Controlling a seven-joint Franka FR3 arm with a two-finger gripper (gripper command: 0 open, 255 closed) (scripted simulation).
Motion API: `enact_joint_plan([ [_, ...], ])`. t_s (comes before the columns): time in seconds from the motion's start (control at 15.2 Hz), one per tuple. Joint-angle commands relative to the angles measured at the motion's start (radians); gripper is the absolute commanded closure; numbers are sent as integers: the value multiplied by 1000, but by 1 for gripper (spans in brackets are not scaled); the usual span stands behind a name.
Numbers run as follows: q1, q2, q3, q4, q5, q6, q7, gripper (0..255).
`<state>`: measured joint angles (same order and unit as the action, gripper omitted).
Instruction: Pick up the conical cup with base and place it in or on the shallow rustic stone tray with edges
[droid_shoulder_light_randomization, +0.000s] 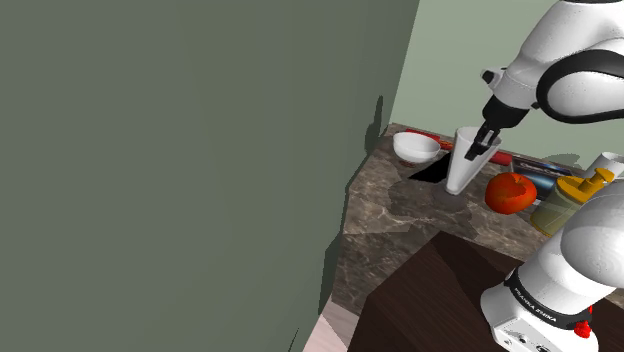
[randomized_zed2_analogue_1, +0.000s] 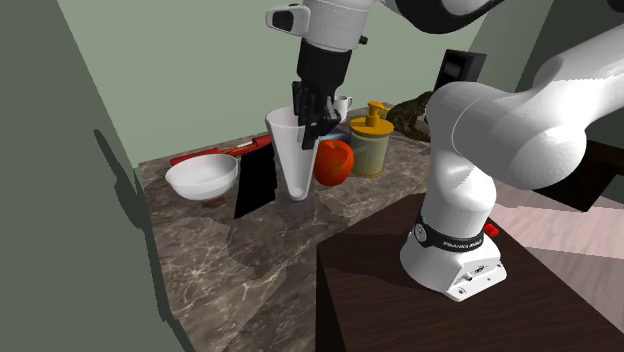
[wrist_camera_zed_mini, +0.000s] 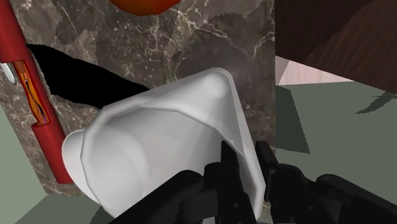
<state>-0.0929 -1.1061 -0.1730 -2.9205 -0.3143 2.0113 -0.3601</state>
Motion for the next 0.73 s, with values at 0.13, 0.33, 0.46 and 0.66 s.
enact_joint_plan([
  [0.13, 9, -7, 12, 53, 16, -59, -6, 255],
  [0.33, 14, -5, 19, 93, 25, -97, -10, 255],
  [0.46, 17, -2, 24, 121, 31, -122, -14, 255],
  [0.66, 21, 4, 30, 163, 39, -158, -19, 255],
])
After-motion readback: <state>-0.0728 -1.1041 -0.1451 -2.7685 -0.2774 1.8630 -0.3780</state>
